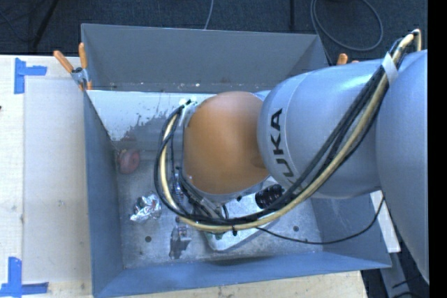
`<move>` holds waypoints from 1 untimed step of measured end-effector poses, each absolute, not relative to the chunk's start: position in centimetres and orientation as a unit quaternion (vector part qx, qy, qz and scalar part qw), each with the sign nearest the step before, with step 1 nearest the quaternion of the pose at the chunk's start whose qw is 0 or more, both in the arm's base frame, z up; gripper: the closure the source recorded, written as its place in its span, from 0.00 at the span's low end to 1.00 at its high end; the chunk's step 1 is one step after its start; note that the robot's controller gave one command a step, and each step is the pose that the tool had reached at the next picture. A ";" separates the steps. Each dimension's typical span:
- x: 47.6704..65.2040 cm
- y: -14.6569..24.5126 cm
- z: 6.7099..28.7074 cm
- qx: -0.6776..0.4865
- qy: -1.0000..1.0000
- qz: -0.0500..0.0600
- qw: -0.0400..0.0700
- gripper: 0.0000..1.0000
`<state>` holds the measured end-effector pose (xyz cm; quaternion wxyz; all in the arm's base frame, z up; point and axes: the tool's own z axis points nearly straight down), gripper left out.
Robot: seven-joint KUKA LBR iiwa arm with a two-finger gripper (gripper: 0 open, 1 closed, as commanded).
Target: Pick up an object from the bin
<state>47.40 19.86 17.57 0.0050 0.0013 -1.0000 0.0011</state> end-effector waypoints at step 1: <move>53.3 24.6 6.8 0.080 -0.997 -0.001 -0.002 0.00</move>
Offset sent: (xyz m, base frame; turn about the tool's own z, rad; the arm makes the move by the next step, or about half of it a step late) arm 0.0569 0.0463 -0.1057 -0.1584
